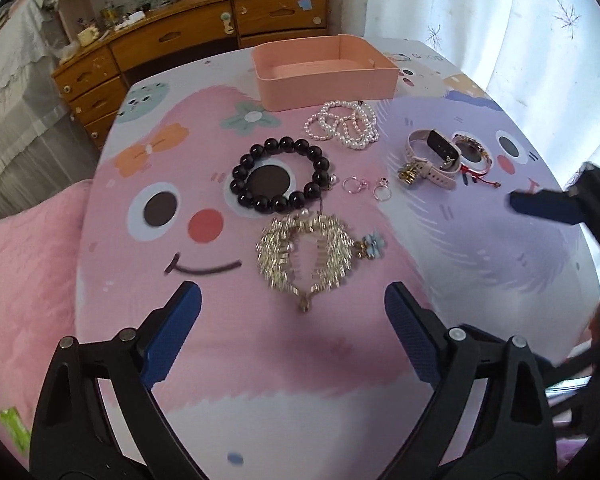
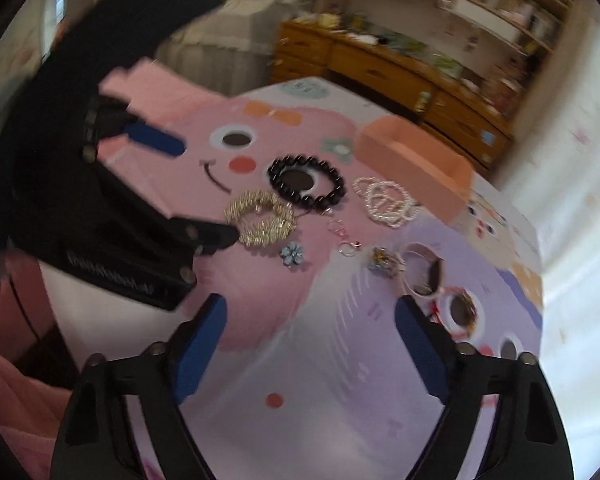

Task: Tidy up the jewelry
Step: 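Grasp the gold leaf hair comb with the left tool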

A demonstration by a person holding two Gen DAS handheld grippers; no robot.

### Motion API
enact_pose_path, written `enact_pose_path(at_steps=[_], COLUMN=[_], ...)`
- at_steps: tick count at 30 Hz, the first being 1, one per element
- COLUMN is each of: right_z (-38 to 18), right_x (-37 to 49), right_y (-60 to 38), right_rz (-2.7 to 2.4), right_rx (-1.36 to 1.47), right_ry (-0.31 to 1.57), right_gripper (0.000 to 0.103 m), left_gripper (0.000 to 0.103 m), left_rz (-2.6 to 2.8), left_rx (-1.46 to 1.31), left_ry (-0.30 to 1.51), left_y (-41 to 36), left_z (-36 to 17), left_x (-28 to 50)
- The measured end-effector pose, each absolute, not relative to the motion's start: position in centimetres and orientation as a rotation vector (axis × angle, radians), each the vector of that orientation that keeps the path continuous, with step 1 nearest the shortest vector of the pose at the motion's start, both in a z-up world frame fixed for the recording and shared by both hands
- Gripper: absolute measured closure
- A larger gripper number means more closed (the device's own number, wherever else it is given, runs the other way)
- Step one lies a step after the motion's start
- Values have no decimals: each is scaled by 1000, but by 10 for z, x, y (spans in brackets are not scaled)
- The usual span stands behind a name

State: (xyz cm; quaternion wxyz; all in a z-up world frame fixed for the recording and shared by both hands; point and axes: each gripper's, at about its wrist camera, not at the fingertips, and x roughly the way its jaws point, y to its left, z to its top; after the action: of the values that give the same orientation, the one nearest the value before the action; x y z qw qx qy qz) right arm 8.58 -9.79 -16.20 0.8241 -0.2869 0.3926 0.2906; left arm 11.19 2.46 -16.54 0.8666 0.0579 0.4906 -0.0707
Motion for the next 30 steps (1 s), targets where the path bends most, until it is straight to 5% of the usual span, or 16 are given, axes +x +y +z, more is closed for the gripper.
enact_pose_path(at_steps=[10, 15, 26, 28, 30], right_z=[-221, -230, -228, -226, -224], right_x=[141, 145, 159, 160, 160], right_y=[-95, -83, -74, -74, -75], right_rz=[862, 895, 898, 892, 880], right_rx=[-587, -589, -568, -558, -546], right_ry=[841, 816, 790, 801, 809], right_gripper=[54, 61, 62, 79, 82], left_gripper=[14, 25, 30, 30, 30], left_rz=[-220, -233, -218, -187, -160], left_rx=[168, 158, 109, 95, 86], left_ry=[1053, 1089, 1168, 1190, 1210], left_y=[12, 11, 16, 20, 24], left_z=[-210, -222, -222, -222, -221], left_x=[156, 166, 180, 181, 183])
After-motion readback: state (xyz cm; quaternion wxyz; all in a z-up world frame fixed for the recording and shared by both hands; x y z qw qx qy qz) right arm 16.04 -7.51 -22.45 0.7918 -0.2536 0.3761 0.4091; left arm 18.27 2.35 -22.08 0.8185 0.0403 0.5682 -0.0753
